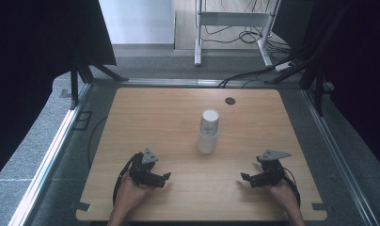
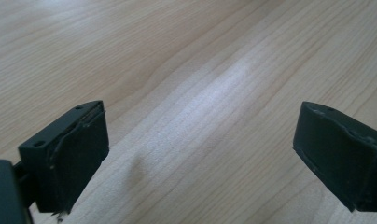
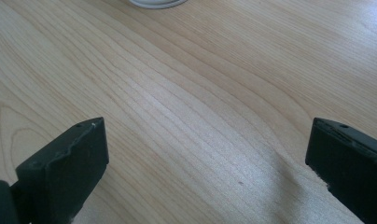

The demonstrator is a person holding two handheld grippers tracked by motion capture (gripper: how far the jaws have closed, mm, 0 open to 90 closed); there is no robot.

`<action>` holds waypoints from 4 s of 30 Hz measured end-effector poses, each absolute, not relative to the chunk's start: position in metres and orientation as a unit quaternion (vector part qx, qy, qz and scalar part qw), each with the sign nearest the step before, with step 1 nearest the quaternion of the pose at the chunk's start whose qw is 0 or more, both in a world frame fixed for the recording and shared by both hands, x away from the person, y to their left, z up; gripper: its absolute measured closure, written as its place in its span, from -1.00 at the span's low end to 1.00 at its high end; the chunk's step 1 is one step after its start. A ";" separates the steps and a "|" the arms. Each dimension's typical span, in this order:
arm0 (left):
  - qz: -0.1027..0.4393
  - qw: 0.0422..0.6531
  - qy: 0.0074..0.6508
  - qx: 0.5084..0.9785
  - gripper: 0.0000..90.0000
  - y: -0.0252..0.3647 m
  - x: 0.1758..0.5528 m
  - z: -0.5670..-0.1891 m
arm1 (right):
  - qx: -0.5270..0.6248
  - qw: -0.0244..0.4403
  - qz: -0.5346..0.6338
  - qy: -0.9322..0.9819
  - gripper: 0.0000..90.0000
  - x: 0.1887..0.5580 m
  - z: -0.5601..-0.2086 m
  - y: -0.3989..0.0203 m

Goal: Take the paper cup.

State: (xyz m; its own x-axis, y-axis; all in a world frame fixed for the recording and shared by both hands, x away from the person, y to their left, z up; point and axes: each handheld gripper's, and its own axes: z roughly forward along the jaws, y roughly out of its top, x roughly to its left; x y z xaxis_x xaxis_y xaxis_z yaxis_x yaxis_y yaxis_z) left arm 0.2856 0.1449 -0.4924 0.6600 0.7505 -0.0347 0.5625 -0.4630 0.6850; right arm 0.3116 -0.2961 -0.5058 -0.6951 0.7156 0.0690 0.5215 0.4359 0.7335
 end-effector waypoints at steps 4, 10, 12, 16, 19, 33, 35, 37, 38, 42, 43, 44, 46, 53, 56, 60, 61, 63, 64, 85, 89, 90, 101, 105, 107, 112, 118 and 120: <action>0.117 0.351 0.379 0.848 -0.99 0.146 0.286 -0.493 | 0.371 0.125 0.380 0.838 -1.00 0.311 -0.506 -0.297; 0.105 0.359 0.365 0.853 -1.00 0.145 0.285 -0.494 | 0.366 0.126 0.381 0.840 -1.00 0.310 -0.504 -0.297; 0.107 0.356 0.364 0.854 -1.00 0.144 0.285 -0.495 | 0.365 0.126 0.382 0.840 -1.00 0.310 -0.504 -0.297; 0.110 0.350 0.367 0.855 -1.00 0.143 0.286 -0.496 | 0.364 0.126 0.380 0.841 -1.00 0.310 -0.505 -0.298; 0.112 0.349 0.367 0.855 -1.00 0.143 0.286 -0.496 | 0.365 0.122 0.381 0.841 -1.00 0.310 -0.505 -0.299; 0.109 0.358 0.359 0.855 -1.00 0.144 0.287 -0.488 | 0.358 0.099 0.385 0.845 -0.99 0.310 -0.497 -0.297; 0.112 0.357 0.359 0.855 -1.00 0.144 0.287 -0.487 | 0.358 0.098 0.386 0.845 -0.99 0.310 -0.494 -0.298; 0.113 0.357 0.358 0.855 -1.00 0.144 0.288 -0.486 | 0.358 0.099 0.386 0.845 -0.99 0.311 -0.491 -0.298; 0.113 0.357 0.358 0.855 -1.00 0.144 0.288 -0.486 | 0.357 0.100 0.387 0.844 -0.99 0.311 -0.489 -0.298; 0.124 0.351 0.352 0.859 -1.00 0.141 0.290 -0.481 | 0.352 0.099 0.391 0.845 -0.99 0.312 -0.484 -0.296; 0.124 0.351 0.351 0.859 -1.00 0.141 0.290 -0.481 | 0.350 0.098 0.391 0.845 -0.99 0.312 -0.483 -0.296; 0.126 0.353 0.352 0.858 -1.00 0.141 0.291 -0.480 | 0.349 0.098 0.392 0.846 -0.99 0.313 -0.482 -0.295; 0.125 0.353 0.351 0.859 -1.00 0.140 0.291 -0.479 | 0.348 0.099 0.392 0.846 -0.99 0.313 -0.481 -0.294; 0.127 0.352 0.342 0.862 -0.99 0.135 0.297 -0.473 | 0.342 0.095 0.397 0.847 -1.00 0.316 -0.471 -0.289; 0.130 0.350 0.339 0.864 -0.99 0.133 0.299 -0.471 | 0.340 0.094 0.397 0.847 -1.00 0.317 -0.467 -0.287; 0.133 0.349 0.334 0.865 -0.99 0.131 0.301 -0.468 | 0.338 0.090 0.402 0.847 -1.00 0.320 -0.463 -0.286; 0.132 0.349 0.333 0.866 -0.99 0.131 0.302 -0.467 | 0.337 0.091 0.401 0.847 -1.00 0.320 -0.462 -0.285; 0.130 0.352 0.333 0.865 -0.98 0.130 0.305 -0.466 | 0.332 0.094 0.401 0.849 -1.00 0.321 -0.460 -0.284; 0.128 0.352 0.333 0.865 -0.98 0.130 0.306 -0.465 | 0.330 0.095 0.401 0.849 -1.00 0.322 -0.459 -0.284; 0.131 0.363 0.318 0.866 -0.95 0.115 0.330 -0.450 | 0.307 0.089 0.401 0.858 -1.00 0.336 -0.441 -0.266; 0.129 0.369 0.316 0.865 -0.94 0.110 0.336 -0.447 | 0.307 0.086 0.397 0.860 -1.00 0.341 -0.436 -0.262; 0.130 0.369 0.314 0.865 -0.94 0.109 0.338 -0.446 | 0.308 0.085 0.398 0.860 -1.00 0.342 -0.435 -0.261; 0.124 0.370 0.304 0.869 -0.94 0.094 0.352 -0.441 | 0.296 0.079 0.398 0.865 -0.99 0.354 -0.421 -0.249; 0.124 0.368 0.300 0.871 -0.93 0.089 0.356 -0.441 | 0.289 0.081 0.392 0.869 -0.99 0.359 -0.415 -0.244; 0.124 0.367 0.298 0.872 -0.93 0.087 0.358 -0.440 | 0.287 0.082 0.390 0.871 -0.99 0.361 -0.413 -0.241; 0.125 0.367 0.291 0.875 -0.92 0.081 0.362 -0.438 | 0.283 0.086 0.386 0.874 -0.97 0.367 -0.406 -0.235; 0.130 0.363 0.282 0.878 -0.92 0.072 0.367 -0.437 | 0.282 0.087 0.383 0.875 -0.90 0.375 -0.399 -0.228; 0.132 0.363 0.280 0.879 -0.92 0.069 0.369 -0.437 | 0.283 0.088 0.384 0.875 -0.89 0.378 -0.397 -0.227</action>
